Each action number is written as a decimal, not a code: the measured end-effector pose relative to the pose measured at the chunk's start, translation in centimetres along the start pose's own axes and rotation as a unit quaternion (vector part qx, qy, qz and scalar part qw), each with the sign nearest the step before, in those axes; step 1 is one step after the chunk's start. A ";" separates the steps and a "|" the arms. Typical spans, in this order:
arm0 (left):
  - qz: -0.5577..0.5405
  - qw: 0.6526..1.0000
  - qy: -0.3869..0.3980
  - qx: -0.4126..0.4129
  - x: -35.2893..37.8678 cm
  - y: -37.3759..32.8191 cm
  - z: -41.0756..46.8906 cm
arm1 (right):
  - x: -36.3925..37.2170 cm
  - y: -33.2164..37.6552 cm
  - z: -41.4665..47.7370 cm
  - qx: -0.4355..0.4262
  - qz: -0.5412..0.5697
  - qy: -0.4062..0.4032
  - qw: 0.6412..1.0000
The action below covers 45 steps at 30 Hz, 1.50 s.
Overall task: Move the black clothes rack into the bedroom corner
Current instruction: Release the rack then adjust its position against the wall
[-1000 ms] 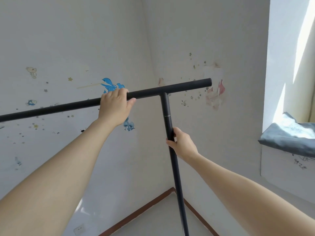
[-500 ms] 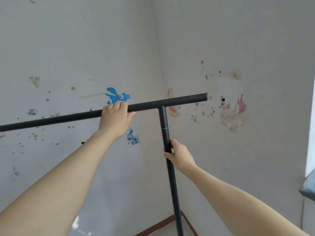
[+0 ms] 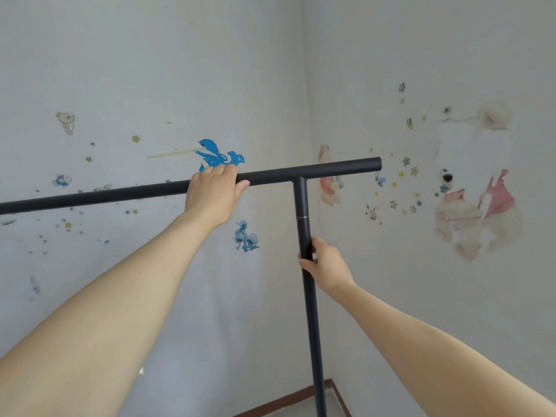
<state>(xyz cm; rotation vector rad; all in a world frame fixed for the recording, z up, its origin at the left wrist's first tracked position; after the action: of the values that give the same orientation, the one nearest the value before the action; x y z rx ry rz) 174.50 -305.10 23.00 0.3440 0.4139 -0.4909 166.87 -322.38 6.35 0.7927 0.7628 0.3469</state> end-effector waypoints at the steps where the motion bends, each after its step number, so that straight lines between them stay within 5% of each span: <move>1: 0.008 1.000 -0.002 0.005 0.7 0.2 0.4 | 0.5 -0.2 0.7 0.001 0.001 0.000 1.000; 9: 0.038 0.998 0.037 0.017 6.3 1.6 3.8 | 3.3 -1.2 6.3 0.025 0.011 -0.012 1.000; 45: 0.130 0.991 -0.006 -0.045 28.8 -0.3 15.8 | 11.8 -12.4 33.4 -0.045 0.043 0.041 0.997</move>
<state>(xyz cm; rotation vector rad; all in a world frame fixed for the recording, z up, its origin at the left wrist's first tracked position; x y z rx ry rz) 202.15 -322.80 23.32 0.3027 0.3725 -0.2194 199.37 -341.23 6.72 0.7305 0.7850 0.4906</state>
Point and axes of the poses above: each hand's wrist, its own z-axis towards the middle knuckle, its own x-axis out of the palm, y = z × x, the point moved 7 cm from there along z, towards the middle knuckle, and after that the axes turned 12 degrees about -y, right-handed, at the moved point
